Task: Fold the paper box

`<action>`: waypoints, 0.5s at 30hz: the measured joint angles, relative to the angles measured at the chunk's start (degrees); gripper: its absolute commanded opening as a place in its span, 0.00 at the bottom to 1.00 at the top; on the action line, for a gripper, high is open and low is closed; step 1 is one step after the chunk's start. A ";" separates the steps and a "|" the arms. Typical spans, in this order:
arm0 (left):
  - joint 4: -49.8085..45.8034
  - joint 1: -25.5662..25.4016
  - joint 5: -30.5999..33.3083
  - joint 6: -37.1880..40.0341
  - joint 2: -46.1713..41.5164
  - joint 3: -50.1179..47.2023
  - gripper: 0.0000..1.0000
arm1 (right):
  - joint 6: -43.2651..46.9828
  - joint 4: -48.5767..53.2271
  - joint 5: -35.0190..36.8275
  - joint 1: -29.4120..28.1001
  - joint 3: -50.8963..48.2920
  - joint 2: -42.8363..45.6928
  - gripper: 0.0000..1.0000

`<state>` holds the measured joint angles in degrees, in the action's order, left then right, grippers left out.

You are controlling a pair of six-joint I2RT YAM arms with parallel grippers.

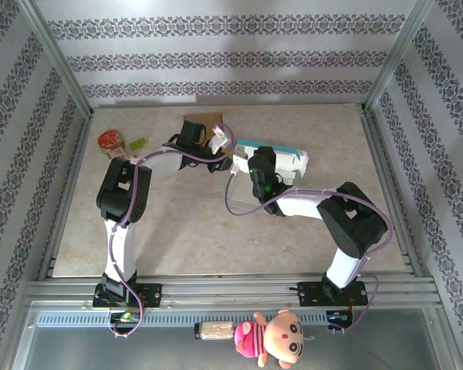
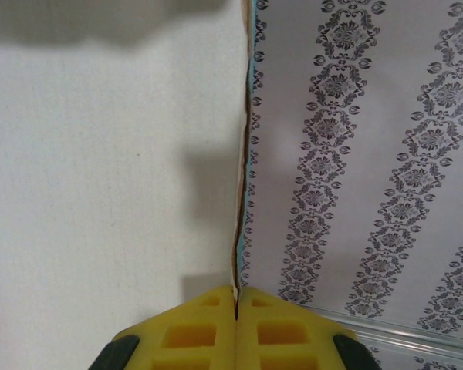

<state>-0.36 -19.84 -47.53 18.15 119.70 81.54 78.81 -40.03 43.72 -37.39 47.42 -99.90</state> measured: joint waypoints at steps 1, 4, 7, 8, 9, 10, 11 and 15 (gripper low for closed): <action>0.90 0.00 0.00 -0.44 0.33 -0.35 0.26 | 0.00 -0.52 -0.02 0.00 -0.63 -0.31 0.05; 2.80 -0.02 -0.04 -1.79 1.73 -0.44 0.26 | 0.00 -2.80 -0.02 0.00 -2.49 -1.40 0.05; 5.53 -0.04 -0.35 -3.63 2.36 -1.09 0.26 | 0.04 -6.03 0.31 0.00 -3.13 -2.69 0.05; 6.62 -0.04 -0.52 -4.44 2.38 -1.46 0.26 | 0.15 -7.13 0.48 0.00 -3.23 -3.08 0.05; 7.78 -0.07 -0.55 -5.29 2.45 -1.81 0.26 | 0.24 -7.87 0.66 0.00 -3.37 -3.34 0.05; 8.85 -0.09 -0.59 -6.05 2.49 -2.23 0.26 | 0.46 -8.59 0.81 0.00 -3.45 -3.61 0.06; 9.64 -0.11 -0.50 -6.64 2.51 -2.60 0.27 | 0.55 -9.05 0.87 0.00 -3.45 -3.78 0.06; 12.02 -0.50 0.15 -8.96 2.54 -3.37 0.33 | 0.68 -9.55 0.87 0.00 -3.54 -3.78 0.06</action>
<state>11.66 -20.34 -47.37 9.19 122.23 78.17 79.48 -49.58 44.60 -37.39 43.88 -103.68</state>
